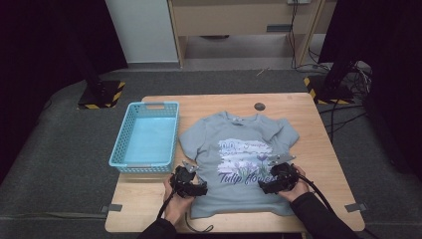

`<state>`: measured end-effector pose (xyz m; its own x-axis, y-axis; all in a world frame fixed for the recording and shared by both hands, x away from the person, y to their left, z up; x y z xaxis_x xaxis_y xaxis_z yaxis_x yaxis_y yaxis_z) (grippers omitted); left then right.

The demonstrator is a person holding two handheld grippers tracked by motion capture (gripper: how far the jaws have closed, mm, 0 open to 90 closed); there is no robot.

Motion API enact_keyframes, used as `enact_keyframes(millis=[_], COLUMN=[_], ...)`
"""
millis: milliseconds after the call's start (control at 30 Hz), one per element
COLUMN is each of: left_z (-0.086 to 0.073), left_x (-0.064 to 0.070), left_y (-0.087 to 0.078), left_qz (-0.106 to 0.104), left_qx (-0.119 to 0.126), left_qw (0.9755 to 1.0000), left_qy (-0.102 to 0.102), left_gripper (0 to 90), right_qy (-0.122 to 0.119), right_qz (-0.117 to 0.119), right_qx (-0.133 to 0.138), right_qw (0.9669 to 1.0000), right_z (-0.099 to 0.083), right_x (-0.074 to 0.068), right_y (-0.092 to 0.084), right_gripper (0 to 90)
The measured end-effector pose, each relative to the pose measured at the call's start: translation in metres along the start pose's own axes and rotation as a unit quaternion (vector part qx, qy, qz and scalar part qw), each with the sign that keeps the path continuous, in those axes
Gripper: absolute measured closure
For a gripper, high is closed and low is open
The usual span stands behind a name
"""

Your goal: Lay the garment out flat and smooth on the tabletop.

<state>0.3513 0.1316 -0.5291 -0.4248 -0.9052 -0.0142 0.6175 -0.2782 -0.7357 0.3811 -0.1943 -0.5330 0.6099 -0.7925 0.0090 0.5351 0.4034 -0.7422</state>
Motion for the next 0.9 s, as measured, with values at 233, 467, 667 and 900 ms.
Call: enact_keyframes(millis=[233,467,667,900], left_z=[-0.005,-0.006,-0.006,-0.007], left_x=[0.008,0.008,0.009,0.007], left_y=[-0.005,-0.002,0.0,0.0], left_qz=[-0.012,-0.018,-0.022,-0.029], left_qx=[-0.008,-0.004,0.006,0.01], left_qw=[0.9999,0.9998,0.9996,0.9993], left_qy=[0.006,0.01,0.014,0.02], left_gripper=[13.7,6.9,5.1,5.0], right_qy=[-0.011,0.01,0.049,0.106], right_qz=[0.012,0.008,-0.011,-0.057], right_qx=[-0.032,-0.006,0.059,0.119], right_qw=[0.9994,0.9999,0.997,0.9855], right_z=[-0.008,0.001,0.028,0.053], right_x=[-0.005,0.007,0.028,0.078], right_y=[-0.012,-0.023,-0.031,-0.029], right_gripper=[6.3,9.8,12.2,16.1])
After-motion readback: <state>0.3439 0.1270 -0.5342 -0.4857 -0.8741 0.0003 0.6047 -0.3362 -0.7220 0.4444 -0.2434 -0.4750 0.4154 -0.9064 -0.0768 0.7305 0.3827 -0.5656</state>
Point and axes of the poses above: each handheld gripper's, and its own axes: y roughly forward along the jaws, z roughly out of its top, x roughly to its right, the point moved 1 cm from there along y, roughly forward along the jaws, and after that the axes turned 6 degrees about x, right-handed, at the moved point
